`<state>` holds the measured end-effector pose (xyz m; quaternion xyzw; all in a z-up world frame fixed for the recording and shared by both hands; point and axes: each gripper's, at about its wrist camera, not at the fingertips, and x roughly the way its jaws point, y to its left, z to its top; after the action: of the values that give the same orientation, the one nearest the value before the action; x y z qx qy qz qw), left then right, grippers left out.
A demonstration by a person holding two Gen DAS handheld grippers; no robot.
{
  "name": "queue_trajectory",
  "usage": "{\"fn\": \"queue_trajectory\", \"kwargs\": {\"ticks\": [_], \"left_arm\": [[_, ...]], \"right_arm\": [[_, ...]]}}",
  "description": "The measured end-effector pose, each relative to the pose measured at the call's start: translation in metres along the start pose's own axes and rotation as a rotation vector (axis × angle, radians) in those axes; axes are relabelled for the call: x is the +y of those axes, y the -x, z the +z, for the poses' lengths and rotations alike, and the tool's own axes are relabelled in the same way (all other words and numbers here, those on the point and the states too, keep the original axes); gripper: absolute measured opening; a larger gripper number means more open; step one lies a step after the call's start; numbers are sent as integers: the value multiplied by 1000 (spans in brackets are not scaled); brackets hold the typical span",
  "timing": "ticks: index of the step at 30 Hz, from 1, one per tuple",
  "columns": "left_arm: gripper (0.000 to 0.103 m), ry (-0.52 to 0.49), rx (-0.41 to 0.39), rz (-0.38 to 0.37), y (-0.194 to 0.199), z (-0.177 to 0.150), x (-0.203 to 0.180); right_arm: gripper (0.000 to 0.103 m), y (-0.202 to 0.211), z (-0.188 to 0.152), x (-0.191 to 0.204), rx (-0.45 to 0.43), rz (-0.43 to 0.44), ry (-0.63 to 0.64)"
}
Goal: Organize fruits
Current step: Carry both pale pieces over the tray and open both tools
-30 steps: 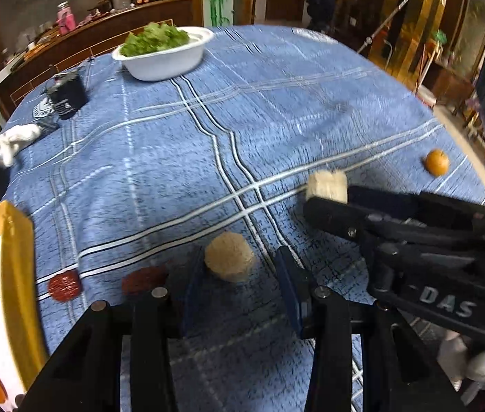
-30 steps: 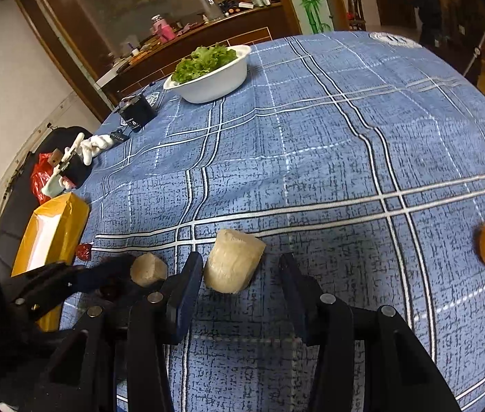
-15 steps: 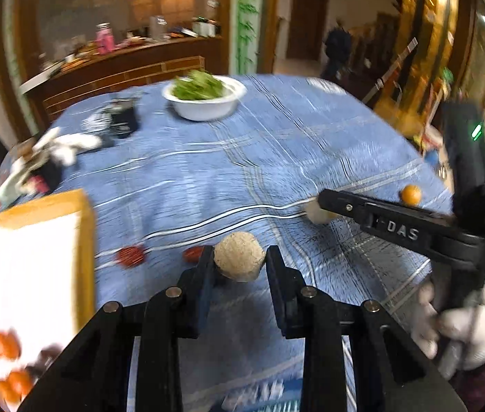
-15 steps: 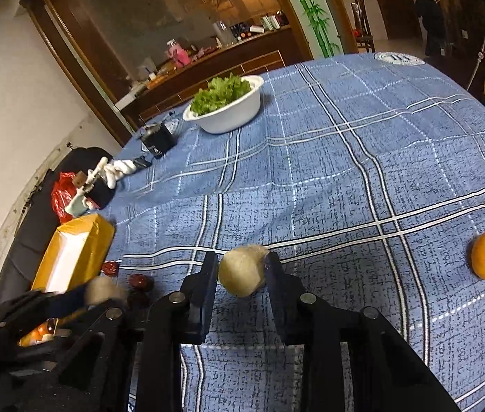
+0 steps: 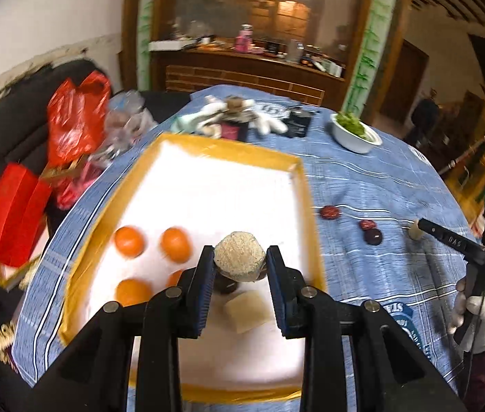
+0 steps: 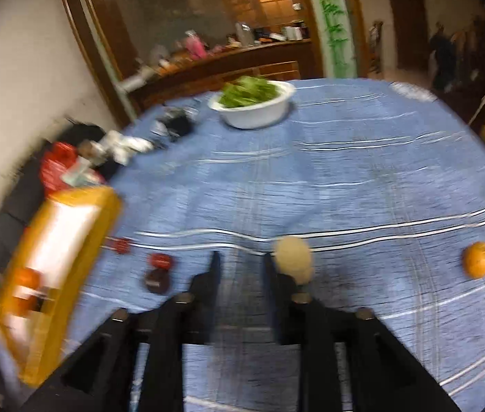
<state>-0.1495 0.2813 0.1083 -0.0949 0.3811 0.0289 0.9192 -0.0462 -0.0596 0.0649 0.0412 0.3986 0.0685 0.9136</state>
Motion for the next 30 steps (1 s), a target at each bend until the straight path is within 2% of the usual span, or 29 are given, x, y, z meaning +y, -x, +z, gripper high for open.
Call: {"fn": "queue_trajectory", "kwargs": {"ticks": [1, 2, 6, 8, 9, 15, 16, 18, 21, 24, 28, 30], "left_arm": [[29, 18, 8, 8, -2, -3, 8], [29, 31, 13, 16, -4, -6, 14], [29, 60, 50, 46, -22, -15, 23], [29, 64, 74, 60, -31, -22, 25], [29, 65, 80, 60, -33, -24, 26], [30, 92, 75, 54, -28, -26, 30], [31, 100, 74, 54, -26, -25, 33], [42, 116, 70, 53, -23, -26, 37], [55, 161, 59, 63, -15, -25, 47], [61, 202, 46, 63, -6, -24, 57], [66, 236, 8, 71, 10, -23, 69], [67, 245, -15, 82, 18, -22, 75]], "right_arm": [[60, -3, -1, -1, -4, -50, 8], [60, -8, -1, -3, 0, -80, 3], [59, -27, -2, -18, 63, -60, -37], [47, -35, -2, -24, 82, -47, -58], [31, -37, -1, -27, 92, -34, -68], [31, -14, -4, -20, 49, -17, -82], [31, -5, -3, -15, 40, 9, -83], [31, 12, -2, 2, 31, 64, -65], [31, 32, -4, 47, 42, 205, -5], [32, 46, -16, 104, 81, 360, 80], [32, 55, -41, 176, 136, 492, 206], [32, 57, -56, 203, 155, 524, 256]]}}
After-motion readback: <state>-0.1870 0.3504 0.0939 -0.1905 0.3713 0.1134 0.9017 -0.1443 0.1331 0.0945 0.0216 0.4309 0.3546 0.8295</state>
